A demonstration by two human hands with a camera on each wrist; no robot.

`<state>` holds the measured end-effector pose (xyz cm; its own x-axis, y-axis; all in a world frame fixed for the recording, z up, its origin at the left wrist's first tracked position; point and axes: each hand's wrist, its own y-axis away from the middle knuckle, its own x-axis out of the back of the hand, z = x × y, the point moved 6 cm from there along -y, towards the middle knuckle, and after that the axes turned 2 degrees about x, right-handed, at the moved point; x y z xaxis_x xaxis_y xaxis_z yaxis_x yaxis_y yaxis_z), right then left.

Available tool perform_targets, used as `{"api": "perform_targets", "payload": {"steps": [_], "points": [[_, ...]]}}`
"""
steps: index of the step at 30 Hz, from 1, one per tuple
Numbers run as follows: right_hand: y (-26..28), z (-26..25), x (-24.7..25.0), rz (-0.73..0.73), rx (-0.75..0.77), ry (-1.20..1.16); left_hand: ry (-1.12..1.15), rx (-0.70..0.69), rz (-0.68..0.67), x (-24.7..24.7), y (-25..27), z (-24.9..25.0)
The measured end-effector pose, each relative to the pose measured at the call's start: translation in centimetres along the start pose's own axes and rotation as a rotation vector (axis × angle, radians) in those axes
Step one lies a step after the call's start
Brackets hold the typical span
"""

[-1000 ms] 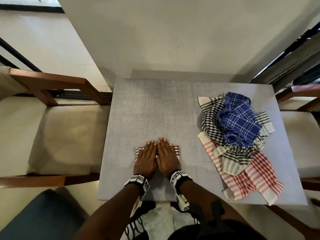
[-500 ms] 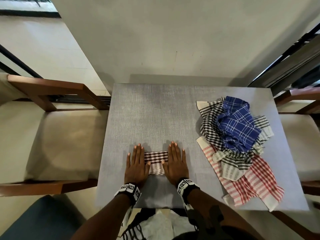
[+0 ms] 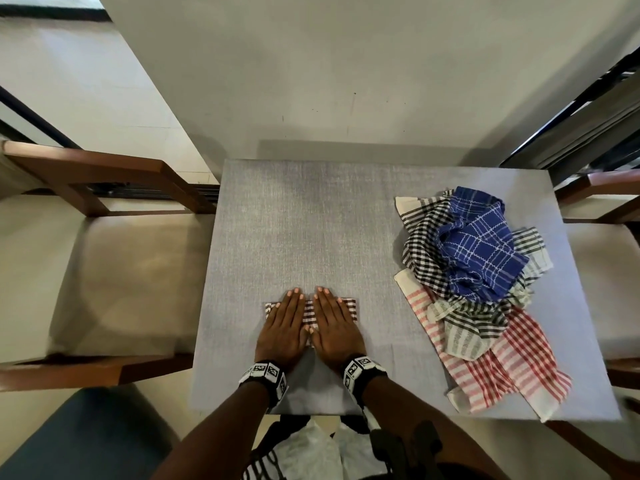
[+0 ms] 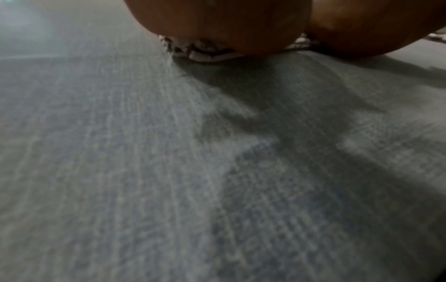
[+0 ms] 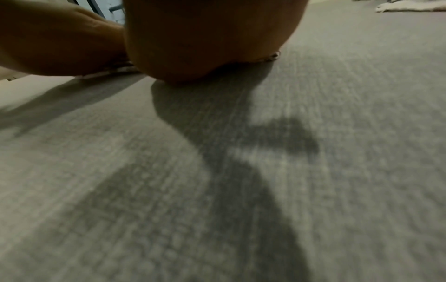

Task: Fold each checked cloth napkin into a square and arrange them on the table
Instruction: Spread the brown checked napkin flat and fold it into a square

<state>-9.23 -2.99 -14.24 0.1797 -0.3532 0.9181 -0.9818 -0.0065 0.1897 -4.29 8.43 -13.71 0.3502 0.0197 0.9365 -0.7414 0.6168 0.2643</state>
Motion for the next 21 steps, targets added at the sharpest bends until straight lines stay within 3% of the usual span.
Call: {"api": "perform_targets", "payload": {"steps": [13, 21], "points": [[1.5, 2.9, 1.4, -0.041, -0.048, 0.048, 0.047, 0.150, -0.014, 0.6, 1.6, -3.1], [3.4, 6.5, 3.5, 0.001, -0.109, 0.043, 0.028, 0.158, 0.181, 4.9, 1.1, -4.7]]}}
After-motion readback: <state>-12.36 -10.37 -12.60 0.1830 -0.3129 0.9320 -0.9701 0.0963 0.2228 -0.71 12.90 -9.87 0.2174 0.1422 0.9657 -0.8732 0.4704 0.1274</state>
